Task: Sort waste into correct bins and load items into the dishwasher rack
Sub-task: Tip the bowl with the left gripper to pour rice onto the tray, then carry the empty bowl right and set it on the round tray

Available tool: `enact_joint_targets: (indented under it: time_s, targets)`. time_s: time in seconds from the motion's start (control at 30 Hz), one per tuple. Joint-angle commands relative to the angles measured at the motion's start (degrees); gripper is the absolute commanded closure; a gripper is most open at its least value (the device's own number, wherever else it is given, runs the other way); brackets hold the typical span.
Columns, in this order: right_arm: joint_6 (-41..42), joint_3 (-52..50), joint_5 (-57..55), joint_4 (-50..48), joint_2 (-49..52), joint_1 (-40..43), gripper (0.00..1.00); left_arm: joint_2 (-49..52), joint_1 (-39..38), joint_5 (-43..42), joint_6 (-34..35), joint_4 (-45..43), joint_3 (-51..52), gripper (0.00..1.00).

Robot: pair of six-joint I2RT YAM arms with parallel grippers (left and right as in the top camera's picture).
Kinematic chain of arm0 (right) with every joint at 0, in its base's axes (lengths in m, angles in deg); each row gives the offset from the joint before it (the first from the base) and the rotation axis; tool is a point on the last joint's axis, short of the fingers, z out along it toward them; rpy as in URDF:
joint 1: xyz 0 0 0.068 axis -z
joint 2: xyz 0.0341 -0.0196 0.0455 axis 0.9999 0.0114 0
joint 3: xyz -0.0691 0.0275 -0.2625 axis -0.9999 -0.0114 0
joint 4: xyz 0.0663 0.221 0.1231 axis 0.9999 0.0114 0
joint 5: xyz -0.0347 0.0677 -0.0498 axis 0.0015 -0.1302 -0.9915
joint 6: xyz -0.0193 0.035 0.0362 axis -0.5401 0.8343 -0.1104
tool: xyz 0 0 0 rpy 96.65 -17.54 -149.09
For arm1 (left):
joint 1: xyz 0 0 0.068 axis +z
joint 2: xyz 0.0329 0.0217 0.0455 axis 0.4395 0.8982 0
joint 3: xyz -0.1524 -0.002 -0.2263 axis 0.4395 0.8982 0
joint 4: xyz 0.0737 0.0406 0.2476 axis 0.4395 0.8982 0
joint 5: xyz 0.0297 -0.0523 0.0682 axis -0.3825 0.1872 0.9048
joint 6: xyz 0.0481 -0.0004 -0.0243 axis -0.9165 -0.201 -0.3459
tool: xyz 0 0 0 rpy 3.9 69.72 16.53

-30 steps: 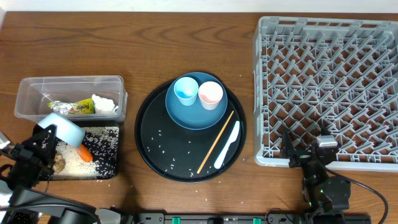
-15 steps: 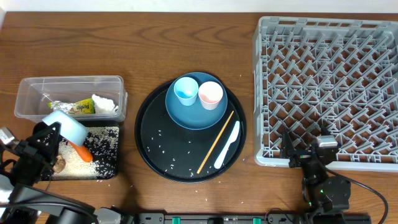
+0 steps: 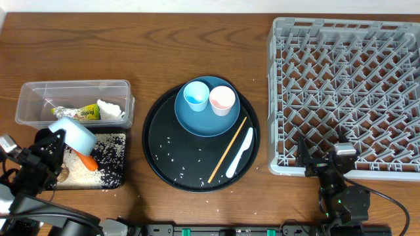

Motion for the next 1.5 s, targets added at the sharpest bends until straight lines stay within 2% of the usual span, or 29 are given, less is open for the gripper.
enact_joint_targets:
  time_s: [0.0, 0.23, 0.47, 0.67, 0.83, 0.97, 1.2, 1.47]
  targets:
    - [-0.44, -0.09, 0.20, 0.20, -0.35, -0.04, 0.01, -0.31, -0.26, -1.84, -3.50, 0.22, 0.46, 0.93]
    - [-0.44, -0.09, 0.20, 0.20, -0.35, -0.04, 0.01, -0.31, -0.85, -1.81, -3.58, -2.01, 0.46, 0.92]
    - [-0.44, -0.09, 0.20, 0.20, -0.33, -0.04, 0.01, -0.33, -5.01, -1.81, -3.61, -1.42, 0.26, 0.94]
    - [-0.44, -0.09, 0.20, 0.20, -0.33, -0.04, 0.01, -0.72, -14.29, -0.76, -3.52, -0.72, -3.89, 0.94]
    - [-0.44, -0.09, 0.20, 0.17, -0.33, -0.04, 0.01, -1.75, -25.40, 6.03, -2.97, 3.26, -11.98, 0.94]
    - [-0.44, -0.09, 0.20, 0.20, -0.35, -0.04, 0.01, -2.91, -33.48, 13.25, 3.54, 2.91, -17.11, 0.94]
    - [-0.44, -0.09, 0.20, 0.20, -0.33, -0.04, 0.01, -6.91, -47.93, 35.74, 21.97, -5.92, -18.25, 0.94]
    - [-0.44, -0.09, 0.20, 0.20, -0.33, -0.04, 0.01, -10.36, -65.96, 57.24, 35.15, -9.77, -18.18, 0.94]
